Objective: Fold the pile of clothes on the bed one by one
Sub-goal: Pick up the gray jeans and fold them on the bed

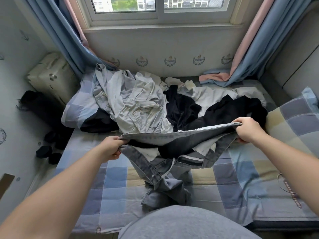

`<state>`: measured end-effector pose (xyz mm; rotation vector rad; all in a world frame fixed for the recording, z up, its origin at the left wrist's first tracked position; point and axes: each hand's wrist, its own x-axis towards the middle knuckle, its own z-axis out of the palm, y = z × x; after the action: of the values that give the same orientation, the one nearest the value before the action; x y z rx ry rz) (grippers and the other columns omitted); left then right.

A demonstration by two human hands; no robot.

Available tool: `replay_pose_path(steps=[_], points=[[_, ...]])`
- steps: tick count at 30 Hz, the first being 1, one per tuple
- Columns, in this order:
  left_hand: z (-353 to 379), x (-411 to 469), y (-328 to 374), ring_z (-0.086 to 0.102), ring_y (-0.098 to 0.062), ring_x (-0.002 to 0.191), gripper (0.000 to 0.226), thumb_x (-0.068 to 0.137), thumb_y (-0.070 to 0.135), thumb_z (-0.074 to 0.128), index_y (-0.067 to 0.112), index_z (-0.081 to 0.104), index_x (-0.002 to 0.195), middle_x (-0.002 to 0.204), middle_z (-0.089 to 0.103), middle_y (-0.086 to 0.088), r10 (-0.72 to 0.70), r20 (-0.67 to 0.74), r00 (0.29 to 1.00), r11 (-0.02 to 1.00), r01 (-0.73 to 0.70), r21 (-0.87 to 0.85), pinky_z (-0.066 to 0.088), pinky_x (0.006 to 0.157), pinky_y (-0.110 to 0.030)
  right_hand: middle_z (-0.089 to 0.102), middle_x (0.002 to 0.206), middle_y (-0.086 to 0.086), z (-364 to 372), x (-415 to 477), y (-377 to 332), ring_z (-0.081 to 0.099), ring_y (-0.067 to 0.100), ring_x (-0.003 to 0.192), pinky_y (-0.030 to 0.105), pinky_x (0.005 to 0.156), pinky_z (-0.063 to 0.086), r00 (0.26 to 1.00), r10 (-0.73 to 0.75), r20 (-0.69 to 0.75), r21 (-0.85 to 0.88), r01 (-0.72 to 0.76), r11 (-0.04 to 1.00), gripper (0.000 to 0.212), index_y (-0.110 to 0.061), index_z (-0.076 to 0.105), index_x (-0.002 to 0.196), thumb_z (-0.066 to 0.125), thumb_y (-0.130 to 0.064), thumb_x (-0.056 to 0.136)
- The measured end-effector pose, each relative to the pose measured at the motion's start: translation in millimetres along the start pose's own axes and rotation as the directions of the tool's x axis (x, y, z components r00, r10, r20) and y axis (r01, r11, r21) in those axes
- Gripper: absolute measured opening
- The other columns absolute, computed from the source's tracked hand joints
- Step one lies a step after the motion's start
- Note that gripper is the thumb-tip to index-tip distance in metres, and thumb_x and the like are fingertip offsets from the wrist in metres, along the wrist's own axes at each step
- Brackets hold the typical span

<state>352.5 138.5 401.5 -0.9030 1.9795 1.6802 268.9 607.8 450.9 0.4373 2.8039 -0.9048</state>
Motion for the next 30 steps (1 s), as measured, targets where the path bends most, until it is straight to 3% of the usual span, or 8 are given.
replay_pose_path(steps=[5,10,13,16,19,22,25,30], points=[[2,5,2,0.05,-0.016,0.058,0.014,0.096,0.015,0.064,0.018,0.051,0.097,0.073,0.057,-0.003,0.013,0.039,0.999,0.996,-0.01,-0.087,0.047,0.057,-0.028,0.068,0.084,0.019,4,-4,-7,0.062,0.029,0.053,0.03,0.044,0.056,0.998,-0.032,0.062,0.077,0.027,0.997,0.047,-0.016,0.072,0.097,0.032,0.005,0.085],[14,6,9,0.053,-0.016,0.065,0.015,0.094,0.009,0.067,0.015,0.053,0.093,0.082,0.059,-0.006,0.159,-0.115,0.981,0.982,-0.169,-0.082,0.044,0.059,-0.029,0.069,0.089,0.017,3,-2,-8,0.066,0.03,0.061,0.034,0.049,0.059,0.998,-0.052,0.029,0.086,0.049,0.995,0.045,-0.017,0.073,0.099,0.035,0.005,0.085],[10,10,13,0.053,-0.022,0.069,0.018,0.088,0.004,0.069,0.015,0.055,0.083,0.078,0.059,-0.006,0.342,-0.313,0.886,0.937,-0.294,0.19,0.04,0.057,-0.03,0.071,0.08,0.018,-2,2,-2,0.069,0.035,0.06,0.047,0.06,0.063,0.999,-0.042,-0.021,0.064,0.044,0.997,0.044,-0.02,0.073,0.096,0.039,0.004,0.084],[8,10,13,0.055,-0.026,0.078,0.013,0.085,0.006,0.062,0.018,0.057,0.083,0.078,0.061,0.0,0.454,-0.35,0.819,0.802,-0.204,0.562,0.039,0.064,-0.033,0.07,0.074,0.013,-5,4,3,0.069,0.034,0.06,0.047,0.066,0.062,0.997,-0.063,-0.045,-0.009,0.063,0.998,0.045,-0.02,0.074,0.096,0.041,0.005,0.08],[10,8,13,0.059,-0.028,0.082,0.014,0.086,0.008,0.056,0.022,0.06,0.085,0.081,0.064,-0.002,0.436,-0.384,0.814,0.751,-0.094,0.653,0.043,0.066,-0.034,0.069,0.071,0.01,-1,3,3,0.069,0.032,0.058,0.047,0.067,0.062,0.996,-0.076,-0.036,-0.038,0.074,0.997,0.046,-0.023,0.073,0.094,0.041,0.006,0.078],[11,13,9,0.072,-0.023,0.065,0.028,0.087,0.003,0.043,0.02,0.065,0.091,0.074,0.073,-0.006,0.311,-0.284,0.907,0.791,-0.081,0.606,0.055,0.065,-0.033,0.07,0.073,0.012,5,1,2,0.069,0.028,0.052,0.039,0.058,0.061,0.999,-0.053,0.011,0.007,0.053,0.999,0.041,-0.024,0.069,0.101,0.04,0.002,0.088],[13,13,9,0.072,-0.026,0.056,0.041,0.092,0.0,0.032,0.018,0.067,0.106,0.074,0.071,-0.01,0.213,-0.233,0.949,0.9,-0.097,0.426,0.05,0.05,-0.028,0.069,0.078,0.015,8,-3,-2,0.069,0.027,0.054,0.026,0.046,0.051,0.995,-0.023,0.093,0.101,0.013,0.995,0.038,-0.019,0.065,0.102,0.034,0.001,0.094],[13,8,20,0.067,-0.022,0.077,0.034,0.103,0.007,0.033,0.015,0.061,0.122,0.097,0.067,-0.009,0.07,-0.208,0.976,0.992,-0.09,-0.089,0.047,0.067,-0.029,0.06,0.095,0.015,4,0,-7,0.061,0.037,0.089,0.051,0.084,0.057,0.991,-0.034,0.13,0.304,-0.007,0.953,0.024,-0.015,0.063,0.093,0.043,-0.004,0.102]])
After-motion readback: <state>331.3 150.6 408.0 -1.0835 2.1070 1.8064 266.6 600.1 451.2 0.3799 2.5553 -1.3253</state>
